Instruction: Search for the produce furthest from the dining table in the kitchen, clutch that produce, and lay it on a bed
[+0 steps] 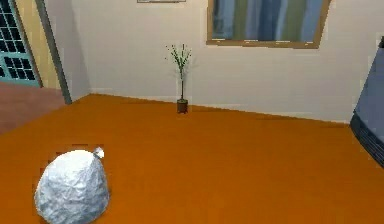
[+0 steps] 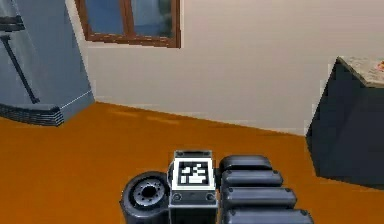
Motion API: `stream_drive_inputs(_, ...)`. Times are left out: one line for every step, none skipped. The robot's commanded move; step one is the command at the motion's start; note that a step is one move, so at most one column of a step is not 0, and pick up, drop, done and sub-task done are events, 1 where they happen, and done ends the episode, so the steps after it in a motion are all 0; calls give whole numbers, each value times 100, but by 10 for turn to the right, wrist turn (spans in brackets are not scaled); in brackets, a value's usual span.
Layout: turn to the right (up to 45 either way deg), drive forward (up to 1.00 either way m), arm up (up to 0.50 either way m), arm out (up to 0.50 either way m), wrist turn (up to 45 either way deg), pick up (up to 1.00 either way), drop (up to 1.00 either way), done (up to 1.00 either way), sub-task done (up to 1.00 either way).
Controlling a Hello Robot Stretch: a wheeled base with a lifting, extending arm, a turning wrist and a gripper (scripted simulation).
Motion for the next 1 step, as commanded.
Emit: stream_drive_inputs(0, 100, 0, 0, 0, 0, 0, 0, 0)
